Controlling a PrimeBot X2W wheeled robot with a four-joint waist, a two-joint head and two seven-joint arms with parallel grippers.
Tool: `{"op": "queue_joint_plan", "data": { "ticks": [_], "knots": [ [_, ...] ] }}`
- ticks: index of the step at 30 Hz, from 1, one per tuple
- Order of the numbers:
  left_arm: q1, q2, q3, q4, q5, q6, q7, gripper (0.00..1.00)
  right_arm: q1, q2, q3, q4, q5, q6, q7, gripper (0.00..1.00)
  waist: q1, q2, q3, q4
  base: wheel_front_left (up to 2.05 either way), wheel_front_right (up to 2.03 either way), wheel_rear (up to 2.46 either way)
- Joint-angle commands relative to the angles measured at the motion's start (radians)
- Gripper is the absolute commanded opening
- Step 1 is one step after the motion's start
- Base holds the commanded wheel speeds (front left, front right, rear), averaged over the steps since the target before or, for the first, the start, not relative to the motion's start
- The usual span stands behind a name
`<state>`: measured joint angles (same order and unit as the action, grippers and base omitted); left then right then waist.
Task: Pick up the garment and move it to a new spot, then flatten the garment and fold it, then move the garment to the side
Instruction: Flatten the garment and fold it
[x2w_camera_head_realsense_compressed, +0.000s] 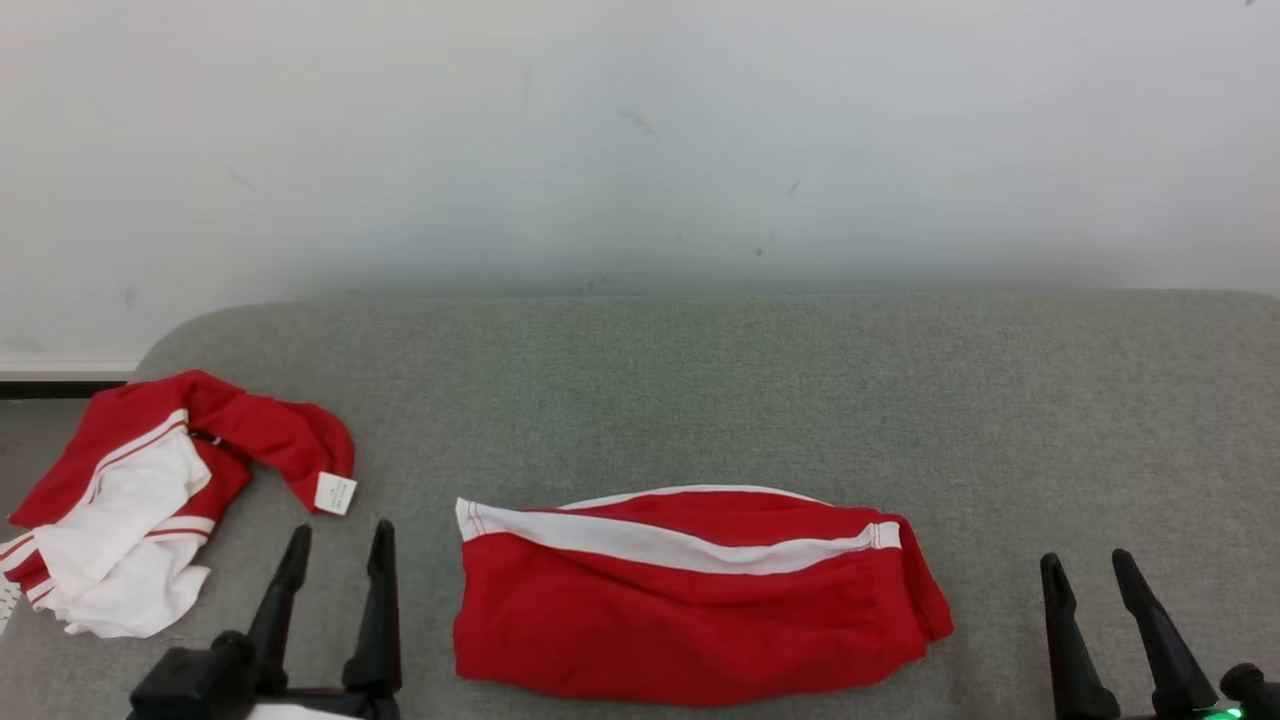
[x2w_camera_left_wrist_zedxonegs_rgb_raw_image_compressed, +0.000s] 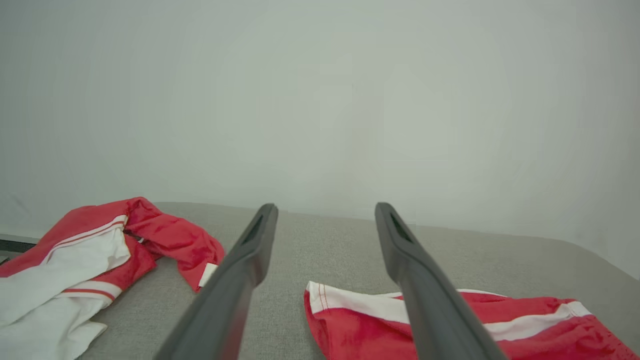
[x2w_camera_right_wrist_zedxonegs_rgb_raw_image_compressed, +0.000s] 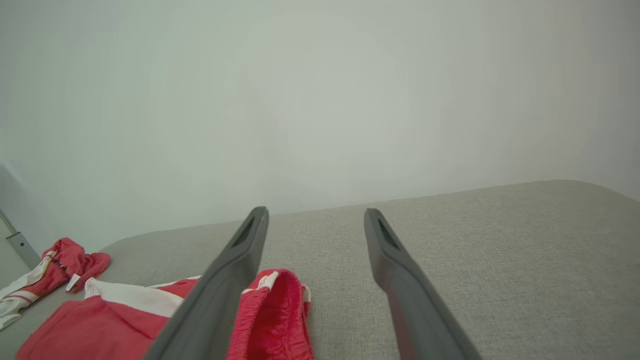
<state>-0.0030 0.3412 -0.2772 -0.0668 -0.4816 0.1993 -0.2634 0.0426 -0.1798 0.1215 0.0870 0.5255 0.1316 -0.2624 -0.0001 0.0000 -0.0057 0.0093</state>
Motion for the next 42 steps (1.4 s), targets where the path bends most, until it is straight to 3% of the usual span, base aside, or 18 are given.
{"op": "queue_joint_plan", "data": {
  "ticks": [1,5,10,16,26,34,42],
  "knots": [
    [0.033,-0.035,0.027,0.001,0.036,-0.026,-0.001,1.0,0.014,0.016,-0.007,-0.007,-0.047,-0.002,-0.003,1.0,0.0001,0.0,-0.002,0.004,0.0,0.0,0.0],
    [0.071,-0.134,0.112,0.051,0.103,-0.112,-0.001,1.0,0.007,0.065,-0.023,0.012,-0.137,-0.002,-0.003,1.0,0.0001,0.0,-0.008,0.006,0.0,0.0,0.0],
    [0.077,-0.213,0.197,0.117,0.174,-0.224,-0.001,1.0,-0.036,0.083,0.01,0.099,-0.17,-0.002,-0.003,1.0,0.0001,0.0,-0.009,-0.001,0.0,0.0,0.0],
    [0.044,-0.263,0.254,0.152,0.226,-0.293,-0.001,1.0,-0.124,0.058,0.068,0.227,-0.168,-0.002,0.014,1.0,0.0001,0.0,0.0,0.022,0.0,0.0,0.0],
    [0.015,-0.288,0.25,0.182,0.228,-0.325,-0.001,1.0,-0.283,0.037,0.135,0.396,-0.162,-0.002,0.162,1.0,0.0001,0.0,0.026,0.078,0.0,0.0,0.0],
    [0.004,-0.289,0.242,0.199,0.2,-0.33,-0.001,1.0,-0.314,0.06,0.06,0.508,-0.173,-0.002,0.326,1.0,0.0001,0.0,0.033,0.108,0.0,0.0,0.0],
    [-0.003,-0.289,0.239,0.205,0.194,-0.33,-0.001,1.0,-0.336,0.072,0.047,0.566,-0.088,-0.002,0.461,1.0,0.0001,0.0,0.034,0.122,0.0,0.0,0.0]
  ]
}}
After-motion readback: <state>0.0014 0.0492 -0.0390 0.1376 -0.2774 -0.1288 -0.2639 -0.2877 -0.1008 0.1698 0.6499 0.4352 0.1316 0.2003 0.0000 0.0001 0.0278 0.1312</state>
